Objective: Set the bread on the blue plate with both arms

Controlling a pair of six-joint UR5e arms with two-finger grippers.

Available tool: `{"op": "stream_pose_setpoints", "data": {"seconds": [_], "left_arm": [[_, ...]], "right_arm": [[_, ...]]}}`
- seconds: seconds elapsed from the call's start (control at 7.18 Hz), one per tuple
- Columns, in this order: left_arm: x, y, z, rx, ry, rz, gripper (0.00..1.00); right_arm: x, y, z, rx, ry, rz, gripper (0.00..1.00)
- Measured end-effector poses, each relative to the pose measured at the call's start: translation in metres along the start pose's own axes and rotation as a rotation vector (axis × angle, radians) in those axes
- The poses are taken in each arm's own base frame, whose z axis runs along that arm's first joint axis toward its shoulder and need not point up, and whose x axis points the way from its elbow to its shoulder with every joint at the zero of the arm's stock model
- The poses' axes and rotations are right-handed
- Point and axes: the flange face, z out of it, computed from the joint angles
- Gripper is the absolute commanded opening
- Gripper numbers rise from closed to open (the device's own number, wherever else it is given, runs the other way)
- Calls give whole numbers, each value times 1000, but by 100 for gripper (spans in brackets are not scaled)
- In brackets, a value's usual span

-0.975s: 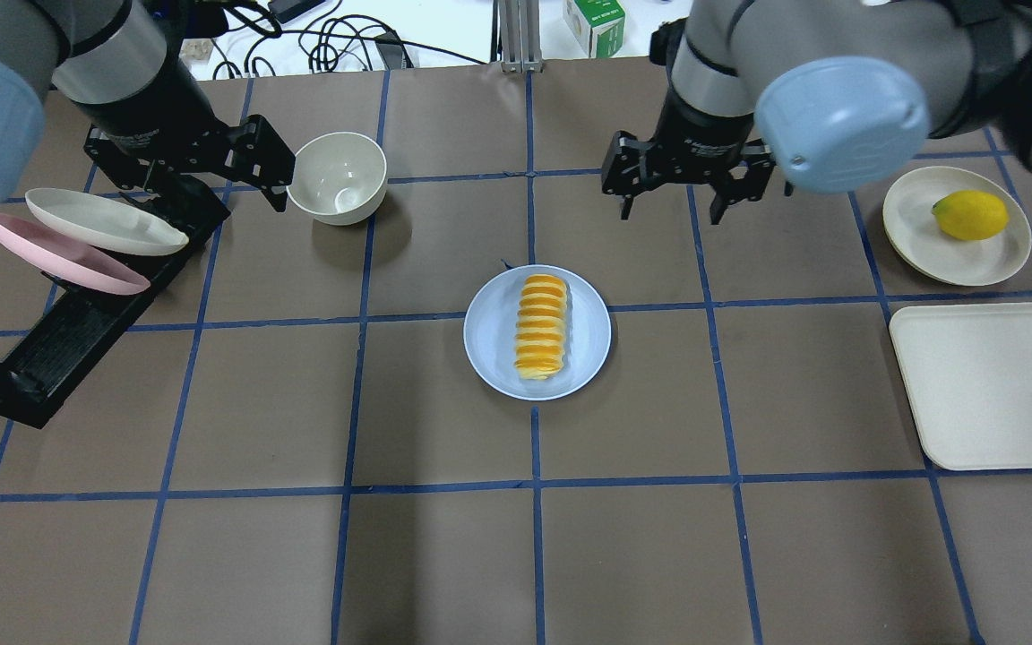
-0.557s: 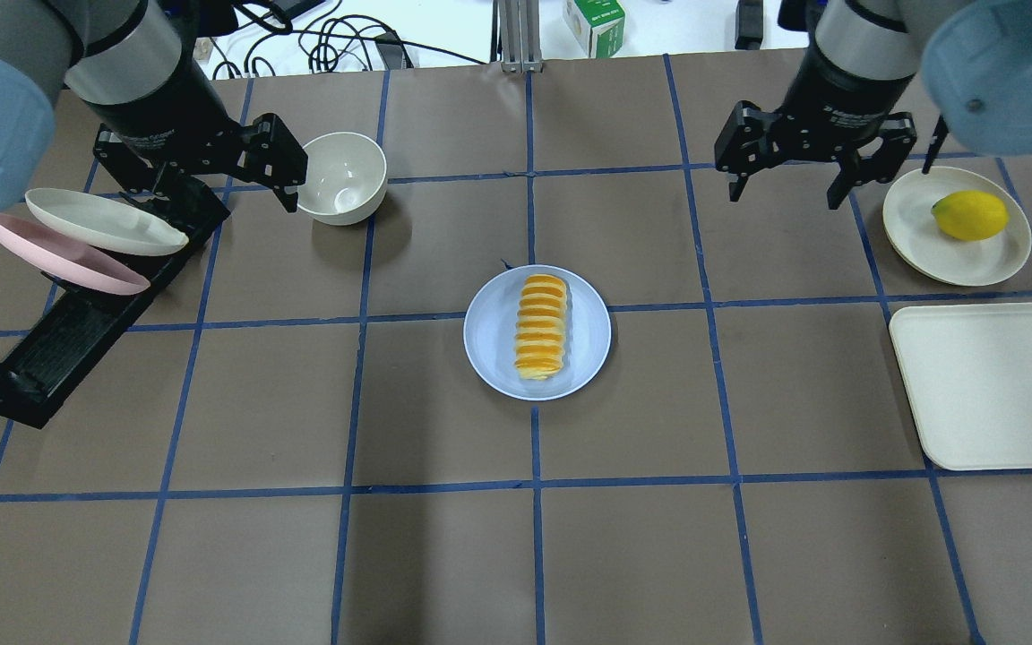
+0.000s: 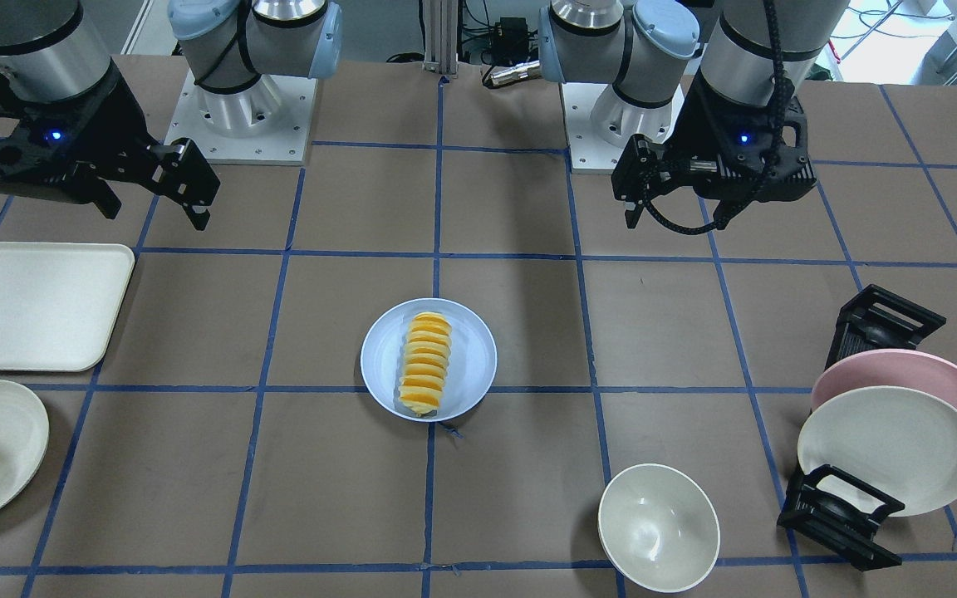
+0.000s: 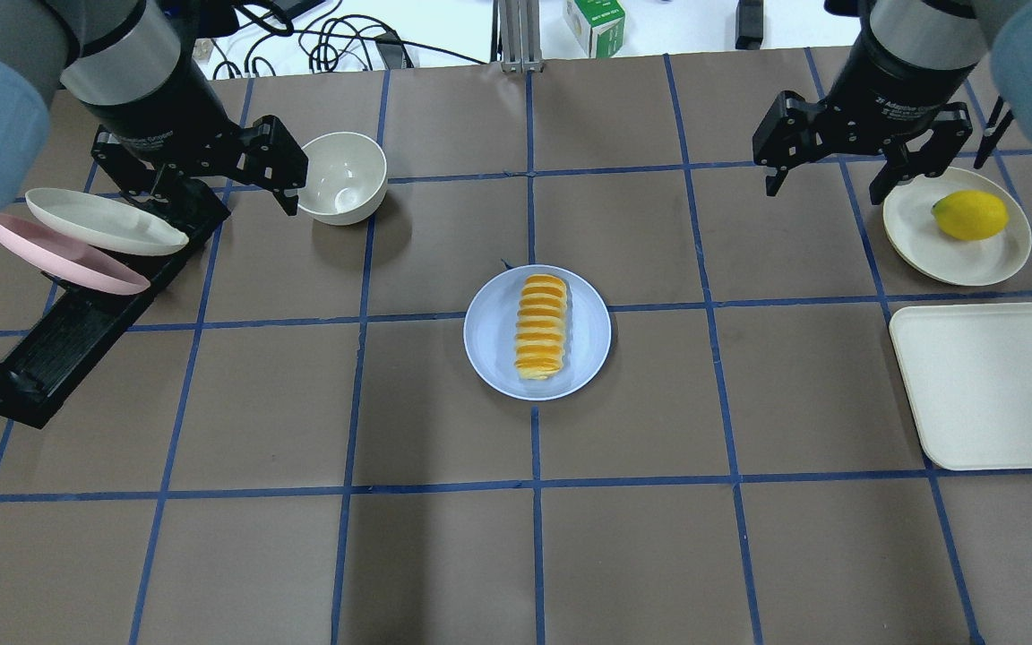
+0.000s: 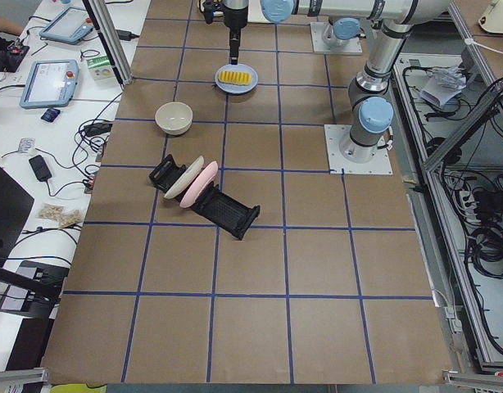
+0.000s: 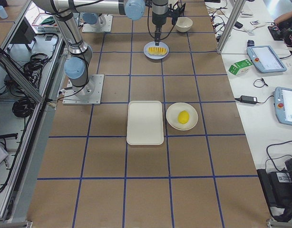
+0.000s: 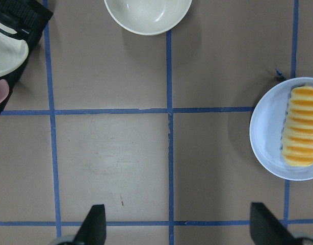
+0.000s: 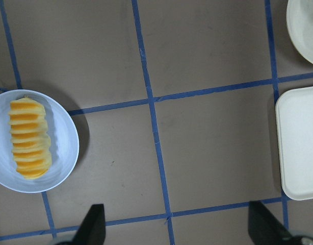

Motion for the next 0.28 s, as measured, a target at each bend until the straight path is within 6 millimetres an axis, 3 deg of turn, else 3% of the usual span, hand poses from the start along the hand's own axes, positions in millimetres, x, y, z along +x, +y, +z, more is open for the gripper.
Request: {"op": "stream_pose_setpoints", "data": {"seconds": [0.28], "left_arm": [[1, 0, -1, 2, 3, 2, 100]], "right_arm": [[-7, 9, 4, -3, 1, -3, 100]]}}
